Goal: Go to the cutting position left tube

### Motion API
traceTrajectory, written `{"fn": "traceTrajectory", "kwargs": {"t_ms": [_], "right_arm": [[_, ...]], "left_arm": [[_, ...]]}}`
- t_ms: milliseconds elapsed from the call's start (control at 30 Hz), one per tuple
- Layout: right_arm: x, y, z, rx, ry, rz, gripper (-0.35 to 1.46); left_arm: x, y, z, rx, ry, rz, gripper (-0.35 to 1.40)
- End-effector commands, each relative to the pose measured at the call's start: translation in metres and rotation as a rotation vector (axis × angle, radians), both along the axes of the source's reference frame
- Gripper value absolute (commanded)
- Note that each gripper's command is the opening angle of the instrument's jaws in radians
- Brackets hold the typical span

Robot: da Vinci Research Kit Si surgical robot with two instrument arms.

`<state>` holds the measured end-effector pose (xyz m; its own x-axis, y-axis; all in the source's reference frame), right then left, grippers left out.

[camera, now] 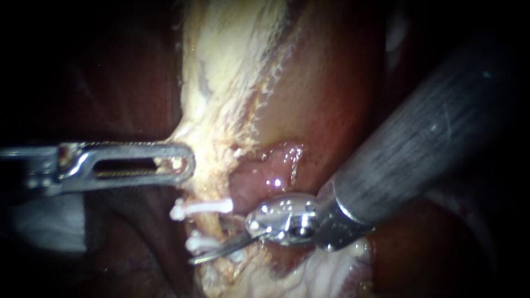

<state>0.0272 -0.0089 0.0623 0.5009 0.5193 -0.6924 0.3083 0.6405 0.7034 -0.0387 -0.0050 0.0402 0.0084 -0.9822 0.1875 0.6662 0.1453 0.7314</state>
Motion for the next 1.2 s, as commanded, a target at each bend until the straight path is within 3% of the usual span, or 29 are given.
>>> {"fn": "traceTrajectory", "kwargs": {"t_ms": [33,367,567,867,1200], "right_arm": [[0.0000,0.0000,-0.0003,0.006,0.012,0.003,1.43],[0.0006,-0.0001,-0.0010,0.023,0.066,-0.033,1.37],[0.0015,-0.0001,-0.0008,0.022,0.067,-0.029,1.35],[0.0037,-0.0003,-0.0003,0.045,0.054,-0.011,1.33],[0.0055,0.0007,0.0012,0.110,0.049,0.046,1.28]], "left_arm": [[0.0000,0.0000,0.0000,0.000,0.000,0.000,-0.35],[0.0001,0.0001,0.0002,0.000,-0.001,0.001,-0.35],[0.0001,0.0002,0.0003,0.000,-0.001,0.001,-0.35],[-0.0001,0.0002,0.0003,0.000,-0.001,0.001,-0.35],[-0.0001,0.0002,0.0004,0.000,0.000,0.000,-0.35]]}}
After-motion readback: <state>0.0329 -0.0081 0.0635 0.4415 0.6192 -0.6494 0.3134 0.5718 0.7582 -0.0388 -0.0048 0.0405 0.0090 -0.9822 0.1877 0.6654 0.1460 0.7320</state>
